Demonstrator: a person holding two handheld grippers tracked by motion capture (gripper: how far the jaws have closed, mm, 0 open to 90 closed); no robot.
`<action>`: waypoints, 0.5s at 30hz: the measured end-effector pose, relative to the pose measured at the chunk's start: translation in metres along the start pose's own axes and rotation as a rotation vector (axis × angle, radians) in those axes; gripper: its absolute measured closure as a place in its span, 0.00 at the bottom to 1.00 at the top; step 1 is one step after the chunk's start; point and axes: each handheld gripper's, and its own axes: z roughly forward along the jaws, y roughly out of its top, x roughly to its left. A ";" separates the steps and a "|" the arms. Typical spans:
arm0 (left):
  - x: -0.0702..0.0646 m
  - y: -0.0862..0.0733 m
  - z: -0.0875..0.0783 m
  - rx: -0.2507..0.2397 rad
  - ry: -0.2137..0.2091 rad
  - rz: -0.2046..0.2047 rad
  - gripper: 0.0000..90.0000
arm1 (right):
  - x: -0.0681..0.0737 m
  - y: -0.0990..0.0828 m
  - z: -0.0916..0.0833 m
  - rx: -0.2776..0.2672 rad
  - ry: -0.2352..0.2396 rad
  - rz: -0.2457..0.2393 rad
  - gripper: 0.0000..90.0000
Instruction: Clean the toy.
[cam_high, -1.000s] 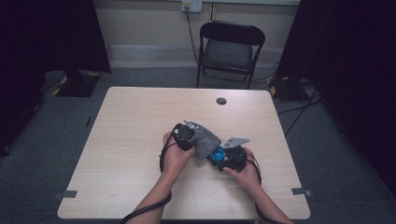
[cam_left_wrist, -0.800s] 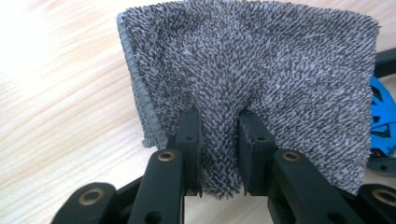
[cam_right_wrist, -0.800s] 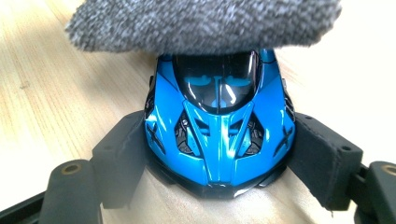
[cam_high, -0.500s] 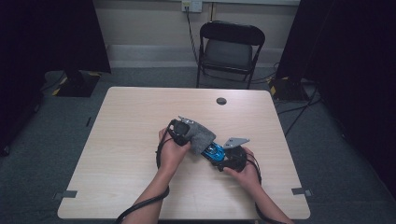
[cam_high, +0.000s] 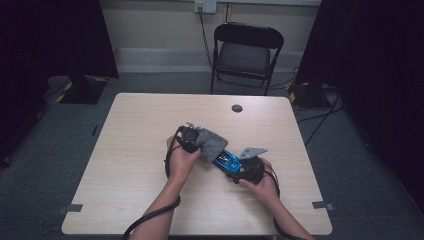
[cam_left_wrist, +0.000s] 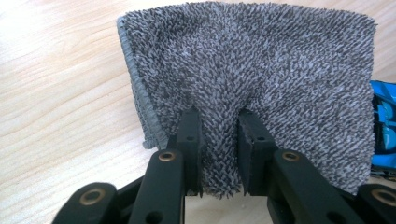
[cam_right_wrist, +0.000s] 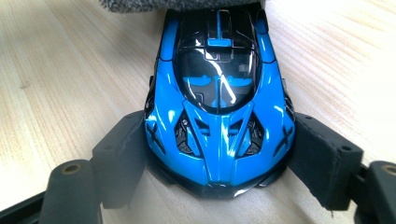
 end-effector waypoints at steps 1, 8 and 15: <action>0.001 0.000 0.000 0.002 0.002 -0.001 0.81 | 0.000 0.000 0.000 0.000 0.000 0.000 0.26; 0.005 0.001 0.003 0.000 0.001 -0.012 0.81 | 0.000 0.000 0.000 0.001 0.001 -0.001 0.26; 0.010 0.002 0.005 0.003 0.017 -0.028 0.82 | 0.000 0.000 0.000 0.000 0.000 0.000 0.26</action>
